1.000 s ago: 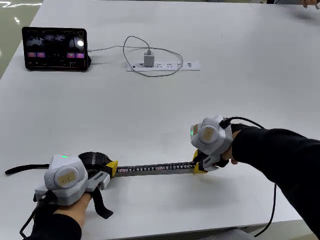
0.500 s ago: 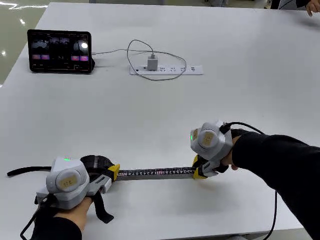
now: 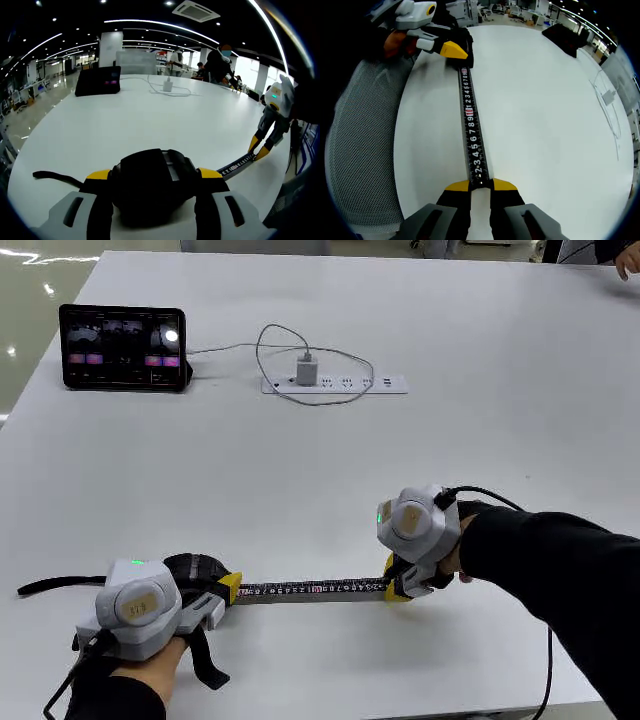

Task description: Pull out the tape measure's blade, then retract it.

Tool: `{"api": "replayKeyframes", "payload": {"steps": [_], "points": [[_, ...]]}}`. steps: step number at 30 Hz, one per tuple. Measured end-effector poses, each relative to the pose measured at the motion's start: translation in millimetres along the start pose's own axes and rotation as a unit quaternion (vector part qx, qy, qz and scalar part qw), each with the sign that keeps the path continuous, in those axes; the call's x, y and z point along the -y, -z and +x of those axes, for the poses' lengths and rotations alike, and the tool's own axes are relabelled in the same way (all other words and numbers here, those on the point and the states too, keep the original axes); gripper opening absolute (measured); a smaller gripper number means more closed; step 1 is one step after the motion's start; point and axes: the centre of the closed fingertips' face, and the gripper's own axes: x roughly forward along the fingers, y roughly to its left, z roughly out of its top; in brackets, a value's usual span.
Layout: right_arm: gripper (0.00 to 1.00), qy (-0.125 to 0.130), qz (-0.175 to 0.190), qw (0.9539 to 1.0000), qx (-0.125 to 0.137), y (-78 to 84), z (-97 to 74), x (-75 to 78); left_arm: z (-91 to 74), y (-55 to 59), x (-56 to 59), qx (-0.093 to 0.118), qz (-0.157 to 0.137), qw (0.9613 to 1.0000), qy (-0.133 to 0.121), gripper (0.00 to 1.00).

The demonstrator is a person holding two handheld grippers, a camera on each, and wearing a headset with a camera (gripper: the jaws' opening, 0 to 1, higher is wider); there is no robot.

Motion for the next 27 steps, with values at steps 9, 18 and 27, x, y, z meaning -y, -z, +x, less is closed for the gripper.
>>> {"api": "replayKeyframes", "payload": {"steps": [9, 18, 27], "points": [[0.10, 0.003, 0.000, 1.0000, -0.001, -3.9, 1.3, -1.0, 0.0, 0.0, 0.2, 0.000, 0.001, 1.0000, 0.000, 0.61], [0.10, 0.003, 0.003, 1.0000, 0.000, -7.5, 2.3, -1.5, -0.1, -0.2, 0.5, 0.000, 0.001, 1.0000, 0.000, 0.61], [0.10, 0.001, 0.006, 1.0000, 0.002, -11.7, 2.8, -2.9, 0.1, 0.1, 0.3, 0.000, 0.002, 1.0000, 0.000, 0.61]]}}
